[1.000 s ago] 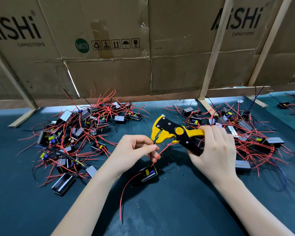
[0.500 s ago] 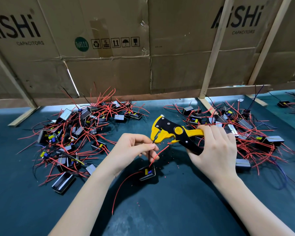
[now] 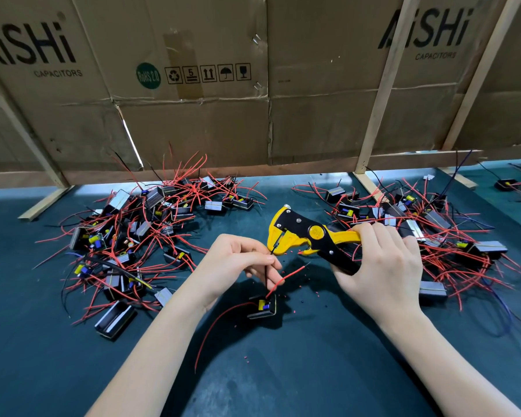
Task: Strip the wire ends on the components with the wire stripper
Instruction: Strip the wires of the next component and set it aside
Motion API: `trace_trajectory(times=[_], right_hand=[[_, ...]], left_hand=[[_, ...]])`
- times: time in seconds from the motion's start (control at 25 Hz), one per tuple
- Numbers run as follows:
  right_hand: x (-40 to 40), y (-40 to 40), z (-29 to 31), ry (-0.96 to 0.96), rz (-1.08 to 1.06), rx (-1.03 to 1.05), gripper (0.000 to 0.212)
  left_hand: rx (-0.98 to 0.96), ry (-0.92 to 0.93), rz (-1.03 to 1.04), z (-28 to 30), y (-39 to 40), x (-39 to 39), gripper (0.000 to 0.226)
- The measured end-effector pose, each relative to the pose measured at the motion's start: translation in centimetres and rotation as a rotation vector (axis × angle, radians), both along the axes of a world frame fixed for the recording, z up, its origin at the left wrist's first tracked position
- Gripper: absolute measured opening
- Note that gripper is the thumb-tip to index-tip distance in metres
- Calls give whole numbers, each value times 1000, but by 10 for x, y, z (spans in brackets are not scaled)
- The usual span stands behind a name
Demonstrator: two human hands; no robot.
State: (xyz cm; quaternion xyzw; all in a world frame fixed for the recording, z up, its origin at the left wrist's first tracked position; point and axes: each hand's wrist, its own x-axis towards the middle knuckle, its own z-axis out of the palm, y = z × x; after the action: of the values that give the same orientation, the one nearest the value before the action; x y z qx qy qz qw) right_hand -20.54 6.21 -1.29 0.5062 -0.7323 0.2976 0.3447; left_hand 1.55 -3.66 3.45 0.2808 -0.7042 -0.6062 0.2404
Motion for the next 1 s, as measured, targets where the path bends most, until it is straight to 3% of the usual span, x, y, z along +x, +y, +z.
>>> trace_trajectory(times=[0.16,0.4,0.68,1.0], right_hand=[[2,1,1,-17,15,1,68],[0,1,-1,-23,30,62,44],[6,4,1,-39,42,-7,49],[-1,1,-2,-41,-14,66,54]], left_hand=[[7,-18,-2,1,1,0,22],[-4,-47,-11,1,2,0,24],[-8,-75,-27,-1,0,2,21],[-11,-137,-25,2,-3,5,25]])
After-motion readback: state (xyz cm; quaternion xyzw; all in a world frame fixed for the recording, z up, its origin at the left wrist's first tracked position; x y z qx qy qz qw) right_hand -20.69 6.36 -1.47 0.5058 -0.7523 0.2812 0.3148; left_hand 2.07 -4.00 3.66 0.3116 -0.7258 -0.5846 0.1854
